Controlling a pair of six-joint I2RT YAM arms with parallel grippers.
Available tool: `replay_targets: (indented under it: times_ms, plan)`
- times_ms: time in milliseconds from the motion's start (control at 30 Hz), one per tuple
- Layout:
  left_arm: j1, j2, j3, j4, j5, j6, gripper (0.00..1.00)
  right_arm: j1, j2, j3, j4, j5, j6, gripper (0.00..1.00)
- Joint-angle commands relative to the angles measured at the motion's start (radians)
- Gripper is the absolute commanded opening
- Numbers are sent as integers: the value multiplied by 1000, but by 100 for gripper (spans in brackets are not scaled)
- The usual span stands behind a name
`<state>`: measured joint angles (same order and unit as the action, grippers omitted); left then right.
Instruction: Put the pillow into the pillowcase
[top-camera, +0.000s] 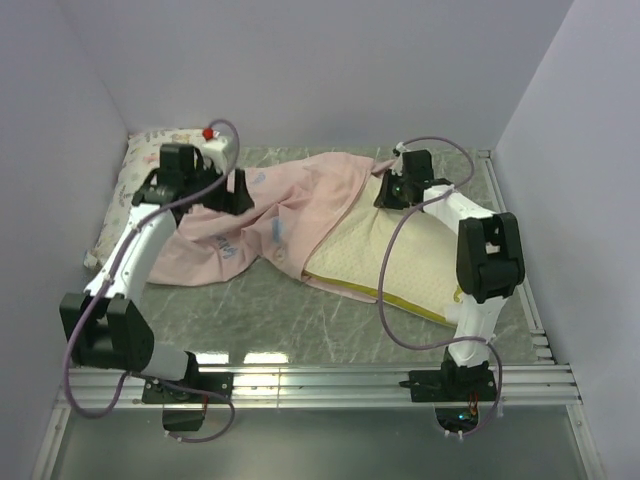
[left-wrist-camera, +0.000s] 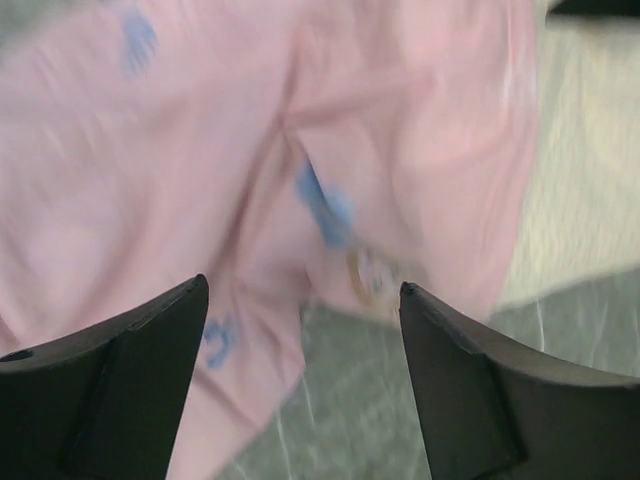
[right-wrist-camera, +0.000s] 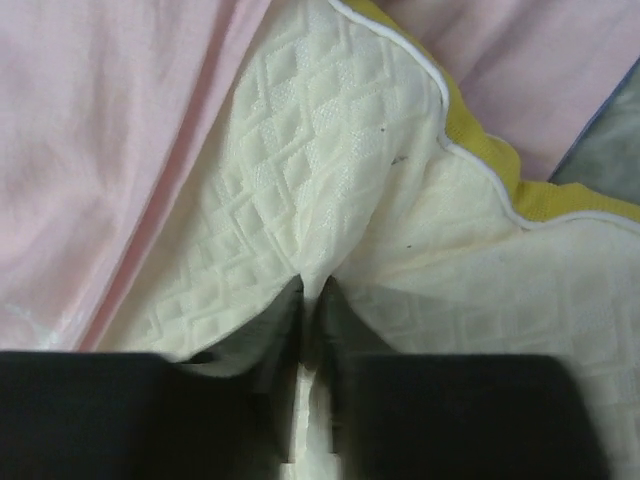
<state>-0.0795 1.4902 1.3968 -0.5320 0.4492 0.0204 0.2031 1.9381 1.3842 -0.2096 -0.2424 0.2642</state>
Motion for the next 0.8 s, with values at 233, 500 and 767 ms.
replay_targets:
  times_ms: [233,500,767]
  plan:
    - [-297,-275,-464,185,-196,136,72,18,-338,-57,-353,-356,-221,64]
    - [-546,-131,-406,270,-356,95,67,27,-442,-218,-574,-417,-382,63]
    - [-634,-15,-363,293,-379,59,65,172,-433,-272,-602,-342,-418,76]
